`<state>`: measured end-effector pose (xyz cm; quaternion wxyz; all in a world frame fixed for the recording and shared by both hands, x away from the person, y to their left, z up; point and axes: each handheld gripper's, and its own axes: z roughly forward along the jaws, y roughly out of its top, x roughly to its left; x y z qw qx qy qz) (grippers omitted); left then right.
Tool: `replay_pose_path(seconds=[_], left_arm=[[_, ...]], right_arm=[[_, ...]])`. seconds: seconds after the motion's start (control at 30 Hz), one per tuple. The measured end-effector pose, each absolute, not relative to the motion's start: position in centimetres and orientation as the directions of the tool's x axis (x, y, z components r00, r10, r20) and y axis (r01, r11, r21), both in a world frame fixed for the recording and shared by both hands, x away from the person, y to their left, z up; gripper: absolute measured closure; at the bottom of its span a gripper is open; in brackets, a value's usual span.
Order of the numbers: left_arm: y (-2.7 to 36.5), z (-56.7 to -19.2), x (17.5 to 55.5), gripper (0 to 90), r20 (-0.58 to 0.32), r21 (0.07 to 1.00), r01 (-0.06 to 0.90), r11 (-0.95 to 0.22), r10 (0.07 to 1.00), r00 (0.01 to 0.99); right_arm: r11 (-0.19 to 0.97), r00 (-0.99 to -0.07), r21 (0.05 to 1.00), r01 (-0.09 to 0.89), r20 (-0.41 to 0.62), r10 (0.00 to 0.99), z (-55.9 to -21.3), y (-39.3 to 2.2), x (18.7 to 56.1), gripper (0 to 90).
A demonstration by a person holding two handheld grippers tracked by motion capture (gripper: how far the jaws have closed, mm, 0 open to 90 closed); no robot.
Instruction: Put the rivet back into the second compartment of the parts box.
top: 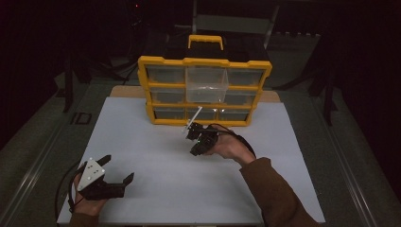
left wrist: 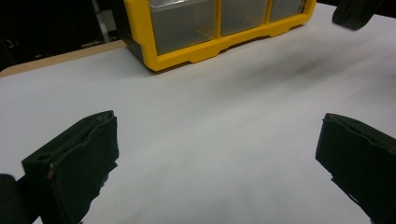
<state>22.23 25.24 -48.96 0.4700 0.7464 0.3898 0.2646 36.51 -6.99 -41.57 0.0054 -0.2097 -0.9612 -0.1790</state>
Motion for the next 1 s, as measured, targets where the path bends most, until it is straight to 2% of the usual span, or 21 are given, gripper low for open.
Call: replay_pose_path(seconds=[1.0], left_arm=[[25.2, -49.0, 22.2, 0.0, 0.030, 0.908, 0.332, -0.254, 0.832, 0.555]], right_arm=[[0.804, -0.911, 0.443, 0.397, 0.085, 0.403, -34.0, -9.0, 37.4, 82.7]])
